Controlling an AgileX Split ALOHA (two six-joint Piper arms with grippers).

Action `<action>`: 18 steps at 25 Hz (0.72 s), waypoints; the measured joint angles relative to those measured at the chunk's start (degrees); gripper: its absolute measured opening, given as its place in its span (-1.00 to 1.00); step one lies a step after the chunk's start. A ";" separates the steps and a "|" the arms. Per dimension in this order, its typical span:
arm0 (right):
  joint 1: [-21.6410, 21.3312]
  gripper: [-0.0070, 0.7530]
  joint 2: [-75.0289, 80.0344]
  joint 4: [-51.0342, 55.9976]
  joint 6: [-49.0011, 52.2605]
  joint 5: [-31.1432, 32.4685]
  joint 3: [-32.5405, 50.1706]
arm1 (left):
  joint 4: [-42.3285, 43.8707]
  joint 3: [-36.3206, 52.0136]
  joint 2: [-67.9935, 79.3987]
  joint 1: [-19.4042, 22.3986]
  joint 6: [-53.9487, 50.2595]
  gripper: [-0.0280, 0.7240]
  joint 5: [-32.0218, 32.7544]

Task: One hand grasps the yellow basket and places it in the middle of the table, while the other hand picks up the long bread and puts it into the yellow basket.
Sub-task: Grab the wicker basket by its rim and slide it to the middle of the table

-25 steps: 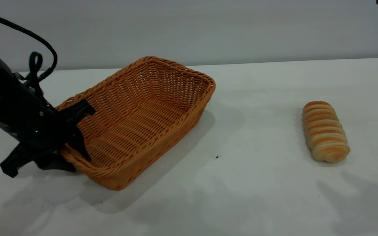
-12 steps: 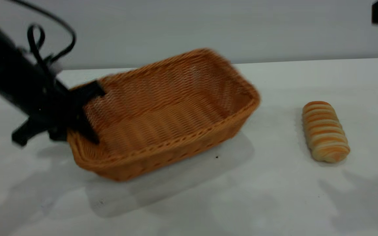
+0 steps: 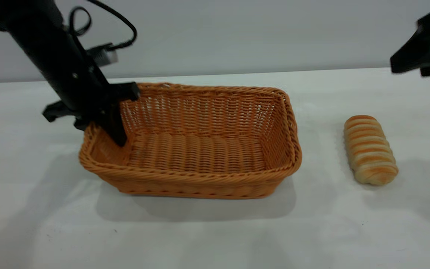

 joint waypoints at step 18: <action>1.18 0.34 31.44 -1.63 -0.12 -4.92 -16.32 | 3.39 -3.60 -0.71 -1.23 3.42 0.79 10.93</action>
